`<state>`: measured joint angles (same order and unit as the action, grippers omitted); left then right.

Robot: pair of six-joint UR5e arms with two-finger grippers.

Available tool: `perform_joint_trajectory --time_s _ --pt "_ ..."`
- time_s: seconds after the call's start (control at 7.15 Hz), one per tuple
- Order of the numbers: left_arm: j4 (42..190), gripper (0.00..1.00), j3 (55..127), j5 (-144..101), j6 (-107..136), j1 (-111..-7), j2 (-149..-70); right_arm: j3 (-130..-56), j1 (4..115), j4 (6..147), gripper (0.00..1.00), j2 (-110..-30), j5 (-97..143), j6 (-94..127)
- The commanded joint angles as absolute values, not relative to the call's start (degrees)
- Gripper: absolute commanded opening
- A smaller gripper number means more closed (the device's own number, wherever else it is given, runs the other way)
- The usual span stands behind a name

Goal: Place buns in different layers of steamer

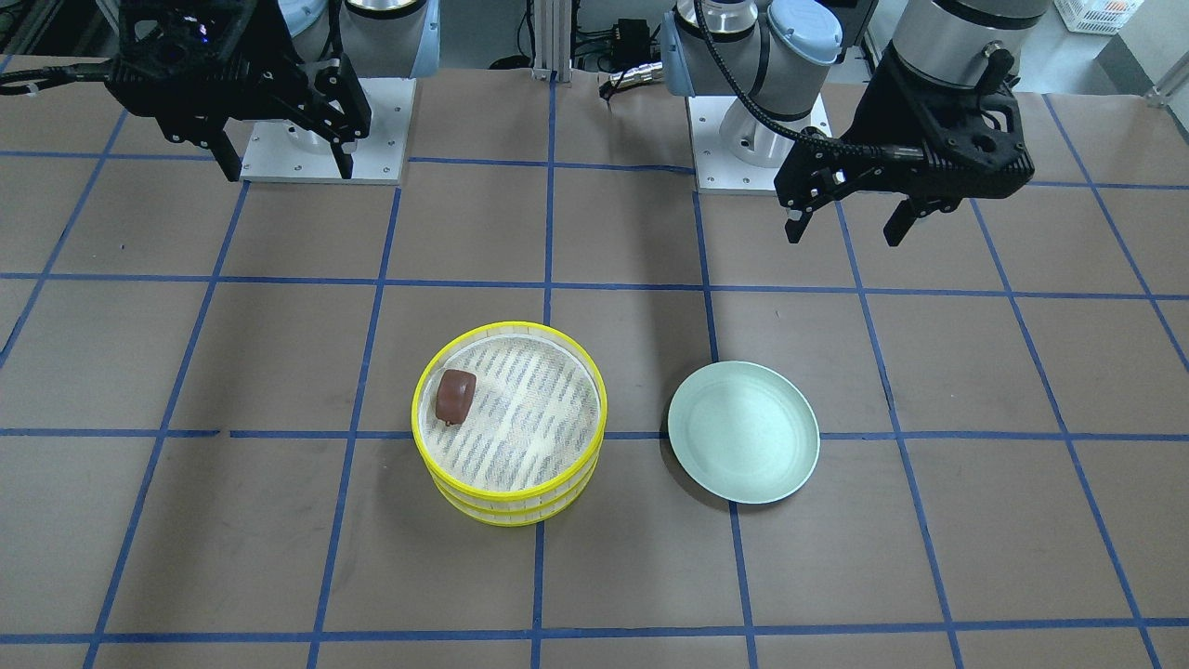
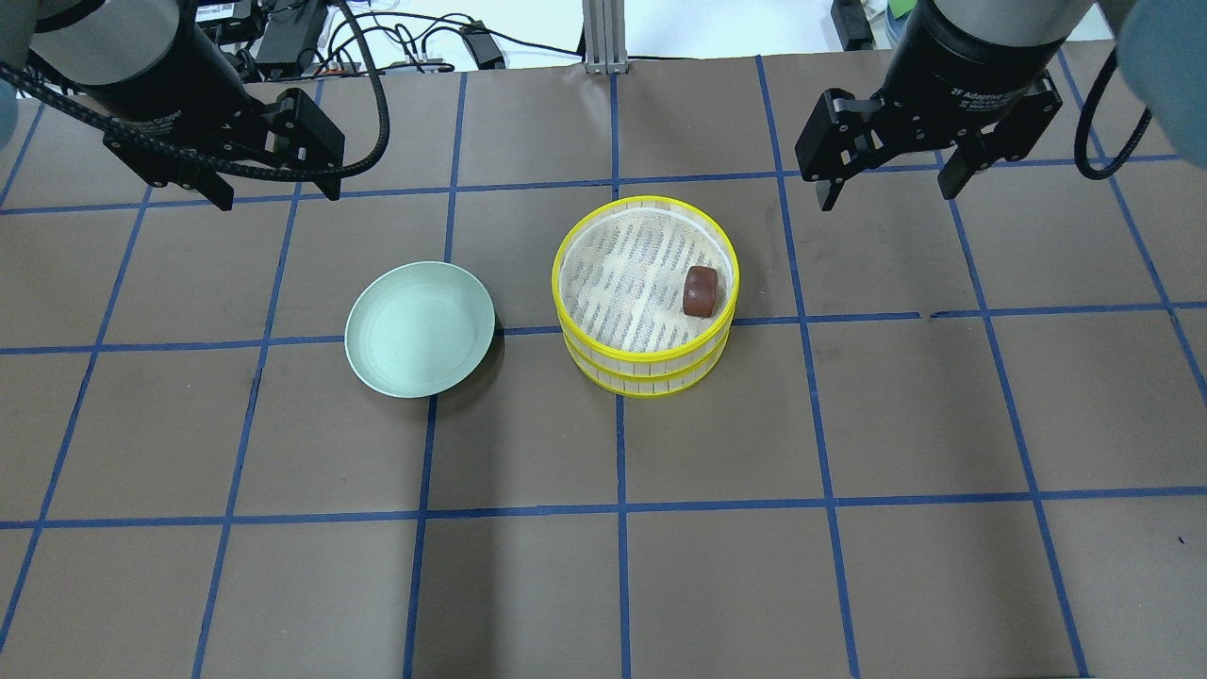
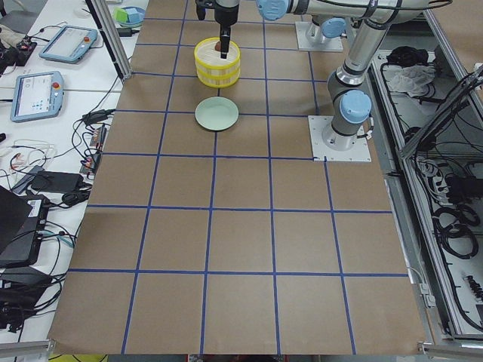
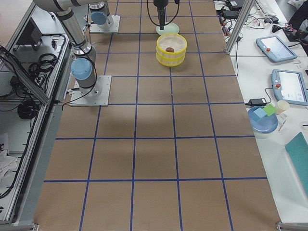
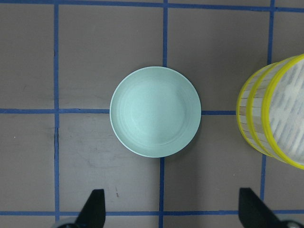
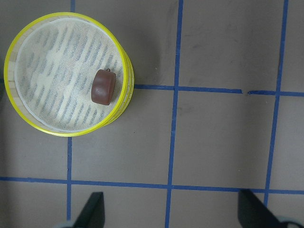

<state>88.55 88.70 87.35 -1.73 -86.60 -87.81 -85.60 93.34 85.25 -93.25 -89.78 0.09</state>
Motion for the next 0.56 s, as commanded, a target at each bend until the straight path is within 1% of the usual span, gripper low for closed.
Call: perform_joint_trajectory --time_s 0.0,0.42 --pt "88.8 1.0 89.2 87.3 -1.8 -87.2 -87.7 -85.6 93.3 85.3 1.0 -93.3 -89.7 0.1" --pt "88.8 1.0 89.3 87.5 -1.8 -87.3 -87.7 -85.6 93.3 85.3 1.0 -93.3 -89.7 0.1"
